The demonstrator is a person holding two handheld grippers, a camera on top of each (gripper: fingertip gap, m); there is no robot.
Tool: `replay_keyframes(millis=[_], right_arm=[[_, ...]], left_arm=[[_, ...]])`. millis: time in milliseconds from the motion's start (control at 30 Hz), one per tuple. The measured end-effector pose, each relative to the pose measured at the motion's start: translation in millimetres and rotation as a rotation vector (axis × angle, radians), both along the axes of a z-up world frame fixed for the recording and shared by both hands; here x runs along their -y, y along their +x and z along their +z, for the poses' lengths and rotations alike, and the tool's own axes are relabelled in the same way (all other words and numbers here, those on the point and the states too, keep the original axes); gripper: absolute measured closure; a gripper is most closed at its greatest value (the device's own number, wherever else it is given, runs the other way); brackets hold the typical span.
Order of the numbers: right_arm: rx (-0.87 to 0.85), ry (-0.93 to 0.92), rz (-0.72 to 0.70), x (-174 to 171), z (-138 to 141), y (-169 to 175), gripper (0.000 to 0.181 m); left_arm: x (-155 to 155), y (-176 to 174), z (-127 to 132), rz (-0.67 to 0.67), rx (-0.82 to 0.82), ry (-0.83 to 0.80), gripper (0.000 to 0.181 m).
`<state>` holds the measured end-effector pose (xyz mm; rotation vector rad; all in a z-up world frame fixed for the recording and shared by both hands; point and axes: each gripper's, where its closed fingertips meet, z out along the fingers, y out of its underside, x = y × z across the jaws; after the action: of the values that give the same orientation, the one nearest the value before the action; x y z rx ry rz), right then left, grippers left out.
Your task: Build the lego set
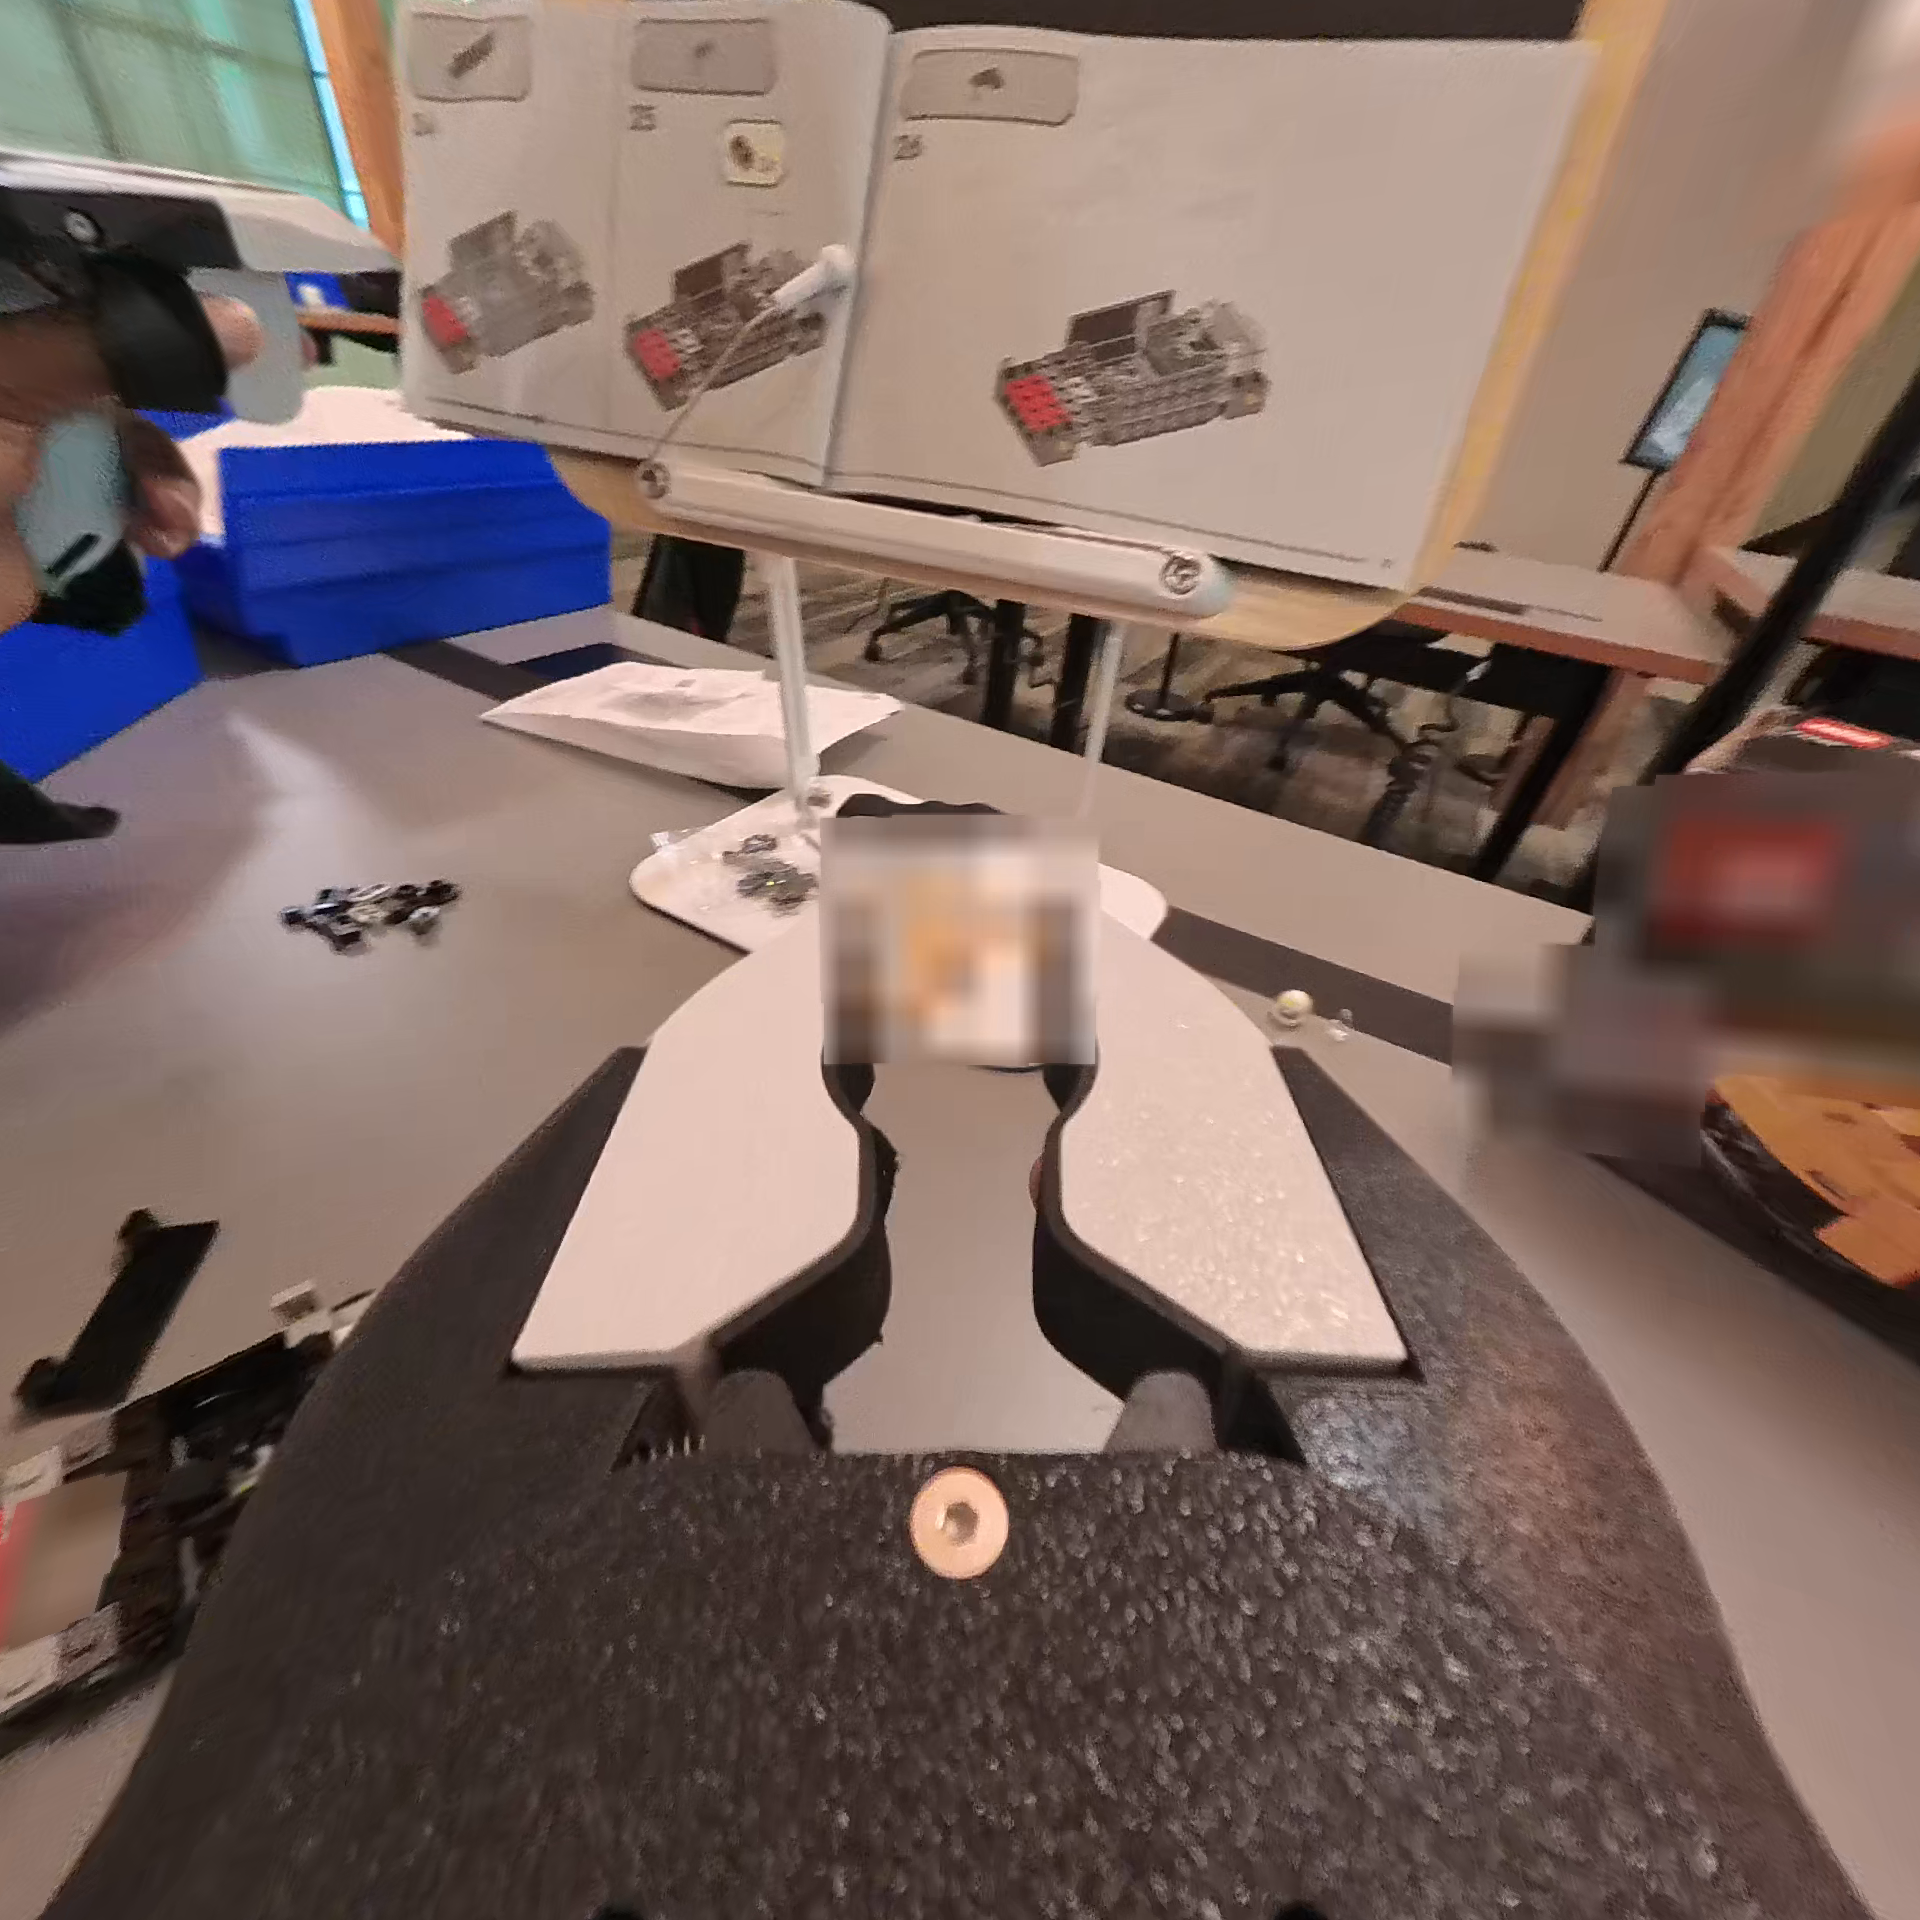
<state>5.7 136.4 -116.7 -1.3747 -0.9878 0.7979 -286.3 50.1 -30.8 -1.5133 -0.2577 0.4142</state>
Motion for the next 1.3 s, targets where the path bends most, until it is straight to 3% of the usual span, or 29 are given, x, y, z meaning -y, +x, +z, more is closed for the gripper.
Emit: replay_keyframes(millis=[200, 667, 900, 1033, 1167, 1300], right_arm=[[-0.012, 0.033, -0.031, -4.1, 2.6, 3.2, 0.156], [0.081, -0.011, 0.034, 0.1, -21.8, -5.7, 0.155], [0.32, 0.007, 0.171, 5.6, -58.3, -7.5, 0.159], [0.52, 0.032, 0.334, 13.8, -80.4, -0.2, 0.161], [0.716, -0.004, 0.504, 28.5, -102.9, 5.7, 0.161], [0.827, -0.022, 0.565, 34.9, -115.2, 2.2, 0.161]], left_arm=[[-15.4, -6.6, -12.8, 0.019, 0.036, -0.031, 0.181], [-11.5, -2.4, -17.4, -0.015, 0.031, -0.044, 0.181], [2.5, 50.6, -33.2, -0.376, 0.099, -0.111, 0.17], [27.3, 114.9, -82.1, -0.643, 0.132, -0.3, 0.167], [56.4, 161.6, -135.5, -0.783, 0.113, -0.48, 0.163], [69.8, 186.0, -160.3, -0.854, 0.113, -0.55, 0.162]])
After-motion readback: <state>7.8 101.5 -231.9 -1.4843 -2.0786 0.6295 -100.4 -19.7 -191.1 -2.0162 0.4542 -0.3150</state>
